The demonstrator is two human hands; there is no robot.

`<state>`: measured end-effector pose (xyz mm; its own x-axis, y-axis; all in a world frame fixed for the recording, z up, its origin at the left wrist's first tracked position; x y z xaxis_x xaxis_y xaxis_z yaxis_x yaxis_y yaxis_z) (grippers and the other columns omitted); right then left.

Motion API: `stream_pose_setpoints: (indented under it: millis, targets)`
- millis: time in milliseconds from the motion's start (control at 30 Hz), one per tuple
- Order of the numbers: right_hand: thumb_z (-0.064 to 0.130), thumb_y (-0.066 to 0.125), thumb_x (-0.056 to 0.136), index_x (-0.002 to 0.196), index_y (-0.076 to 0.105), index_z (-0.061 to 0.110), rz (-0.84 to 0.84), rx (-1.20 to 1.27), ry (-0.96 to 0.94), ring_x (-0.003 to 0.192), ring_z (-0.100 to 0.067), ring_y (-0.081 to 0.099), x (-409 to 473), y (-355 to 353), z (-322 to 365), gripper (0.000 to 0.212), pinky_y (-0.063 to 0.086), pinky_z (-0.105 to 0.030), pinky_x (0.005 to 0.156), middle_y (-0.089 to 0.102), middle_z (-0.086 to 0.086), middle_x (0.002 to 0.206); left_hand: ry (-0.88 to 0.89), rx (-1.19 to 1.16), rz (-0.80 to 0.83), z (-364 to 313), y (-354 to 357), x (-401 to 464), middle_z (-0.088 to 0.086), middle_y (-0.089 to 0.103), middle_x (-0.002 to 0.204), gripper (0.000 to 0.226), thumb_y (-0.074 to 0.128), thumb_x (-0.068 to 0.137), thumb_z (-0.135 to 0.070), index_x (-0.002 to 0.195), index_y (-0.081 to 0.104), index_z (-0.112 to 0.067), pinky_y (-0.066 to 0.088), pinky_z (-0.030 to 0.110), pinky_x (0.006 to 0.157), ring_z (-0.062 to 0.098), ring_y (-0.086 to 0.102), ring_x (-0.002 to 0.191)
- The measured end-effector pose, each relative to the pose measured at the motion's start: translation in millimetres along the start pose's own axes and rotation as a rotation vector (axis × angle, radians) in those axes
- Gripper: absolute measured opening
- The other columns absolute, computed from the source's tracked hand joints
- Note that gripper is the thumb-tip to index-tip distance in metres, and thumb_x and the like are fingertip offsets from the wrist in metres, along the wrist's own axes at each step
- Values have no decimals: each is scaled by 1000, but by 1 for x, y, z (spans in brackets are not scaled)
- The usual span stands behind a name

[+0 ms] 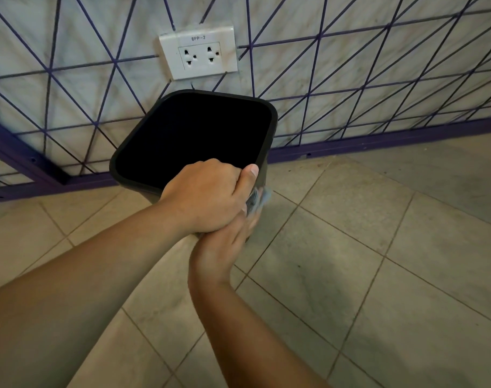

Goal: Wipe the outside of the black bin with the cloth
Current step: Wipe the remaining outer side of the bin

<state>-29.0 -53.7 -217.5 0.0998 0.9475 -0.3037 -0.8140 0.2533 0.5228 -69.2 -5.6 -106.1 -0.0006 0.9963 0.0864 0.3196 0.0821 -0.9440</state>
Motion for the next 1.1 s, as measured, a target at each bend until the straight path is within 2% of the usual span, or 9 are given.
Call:
stream_pose_setpoints:
  millis: [67, 133, 267, 433, 567, 733, 900, 967, 1100]
  targets:
    - [49, 26, 101, 155, 27, 49, 38, -155, -206, 160, -4, 12, -1, -2, 14, 54, 16, -40, 133, 24, 18, 170, -12, -18, 2, 1, 0, 0, -6, 48, 46, 55, 28, 105, -41, 57, 49, -25, 31, 28, 50, 7, 49, 43]
    - [50, 24, 102, 149, 23, 56, 101, -272, -293, 160, -3, 14, 7, -9, 7, 47, 14, -36, 132, 23, 21, 169, -15, 9, -16, 1, -1, -1, -4, 49, 47, 56, 27, 104, -43, 56, 48, -24, 32, 30, 50, 8, 50, 45]
    - [53, 29, 101, 150, 32, 47, 125, -429, -52, 155, -13, 32, 31, -52, -50, 50, 29, -44, 129, 36, 3, 167, -21, 67, -16, -1, -2, -1, -3, 49, 49, 59, 24, 105, -45, 56, 50, -22, 34, 32, 50, 10, 50, 48]
    - [20, 31, 114, 163, 31, 18, 194, -627, 274, 143, -21, 47, 41, -77, -67, 49, 38, -39, 122, 49, -4, 153, -55, 48, 38, -1, -2, -4, 2, 51, 52, 67, 21, 101, -55, 59, 55, -16, 41, 36, 52, 17, 54, 50]
    - [32, 31, 113, 126, 48, 18, 197, -727, 496, 98, -22, 56, 41, -97, -40, 26, 45, -38, 93, 57, -6, 109, -56, 50, 113, 1, -3, -9, 1, 54, 60, 56, 26, 97, -64, 67, 49, -22, 44, 36, 56, 14, 55, 57]
    - [35, 35, 112, 121, 50, 17, -2, -649, 484, 87, -22, 54, 37, -127, -3, 24, 43, -40, 88, 52, -5, 89, 8, 106, 171, 10, -8, -25, -2, 52, 58, 45, 38, 101, -51, 67, 51, -26, 34, 29, 55, 8, 52, 55]
    - [40, 37, 111, 145, 50, 8, -57, -544, 462, 80, -18, 52, 29, -132, 13, 49, 43, -34, 72, 55, -6, 95, -103, 80, 314, 31, -14, -50, 1, 62, 68, 41, 42, 95, -50, 71, 61, -23, 50, 37, 67, 13, 59, 64]
    - [37, 39, 110, 147, 48, 6, -52, -477, 454, 81, -18, 52, 27, -129, 14, 49, 41, -30, 65, 53, -5, 93, -191, -81, 319, 25, -9, -52, -4, 66, 81, 46, 38, 96, -60, 80, 63, -26, 51, 36, 75, 13, 63, 76]
    - [36, 38, 110, 155, 39, 13, 47, -312, 390, 95, -15, 55, 21, -98, 18, 50, 46, -27, 73, 57, -3, 109, -239, -156, 272, 10, 11, -37, 1, 60, 132, 59, 28, 99, -62, 135, 53, -23, 42, 39, 105, 20, 55, 123]
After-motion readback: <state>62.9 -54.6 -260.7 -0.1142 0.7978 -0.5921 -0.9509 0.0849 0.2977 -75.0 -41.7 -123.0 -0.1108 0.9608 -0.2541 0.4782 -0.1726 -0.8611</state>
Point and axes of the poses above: each hand's wrist, its own x-axis towards the middle knuckle, its own y-axis out of the palm, z = x × y, the point moved 8 cm from there along x, towards the middle knuckle
